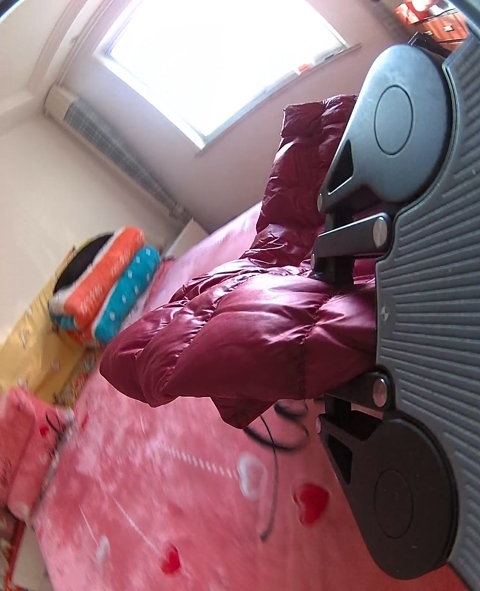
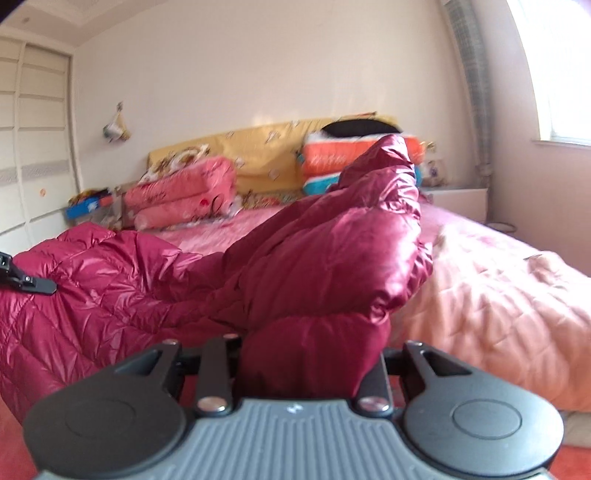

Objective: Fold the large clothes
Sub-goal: 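Lift the folded red jacket with both grippers and carry it onto the clothes stack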

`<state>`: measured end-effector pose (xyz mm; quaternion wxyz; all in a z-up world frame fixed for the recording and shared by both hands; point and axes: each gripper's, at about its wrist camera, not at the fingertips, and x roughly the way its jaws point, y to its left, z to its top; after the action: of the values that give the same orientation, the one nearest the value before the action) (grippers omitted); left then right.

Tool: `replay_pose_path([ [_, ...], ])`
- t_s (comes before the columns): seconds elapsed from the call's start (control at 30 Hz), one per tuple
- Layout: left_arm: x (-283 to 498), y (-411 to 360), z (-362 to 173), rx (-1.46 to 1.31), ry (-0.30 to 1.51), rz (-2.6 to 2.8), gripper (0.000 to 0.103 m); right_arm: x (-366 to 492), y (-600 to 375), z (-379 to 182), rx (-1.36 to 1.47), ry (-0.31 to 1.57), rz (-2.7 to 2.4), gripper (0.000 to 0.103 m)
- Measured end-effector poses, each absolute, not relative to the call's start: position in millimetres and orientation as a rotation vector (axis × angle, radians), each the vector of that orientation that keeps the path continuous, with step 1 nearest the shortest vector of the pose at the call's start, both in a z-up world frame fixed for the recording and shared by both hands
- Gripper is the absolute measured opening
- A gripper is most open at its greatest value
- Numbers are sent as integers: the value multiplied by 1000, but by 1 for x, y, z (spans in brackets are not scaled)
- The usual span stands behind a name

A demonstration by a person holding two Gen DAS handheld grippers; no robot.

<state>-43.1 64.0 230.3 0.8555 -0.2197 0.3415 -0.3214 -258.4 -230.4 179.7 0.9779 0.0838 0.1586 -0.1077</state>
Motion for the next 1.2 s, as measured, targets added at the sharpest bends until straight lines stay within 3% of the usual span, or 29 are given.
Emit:
replay_pose_path([
  [0.4,-38,-146,317,-408,610,-1005,23,-348,-414,253,368,91,-478,28],
  [0.63,-27,-288,290,-365,712,-1120,23,-366,-519,252,416,118,-673,28],
  [0.87,1,-386,235,-329,830,-1082,24,-360,-584,207,480,235,-781,31],
  [1.07,20,-409,201,-298,866,-1017,37,-358,-587,174,482,313,-824,44],
  [1.2,36,-399,187,-298,882,-976,61,-365,-585,177,500,321,-853,66],
])
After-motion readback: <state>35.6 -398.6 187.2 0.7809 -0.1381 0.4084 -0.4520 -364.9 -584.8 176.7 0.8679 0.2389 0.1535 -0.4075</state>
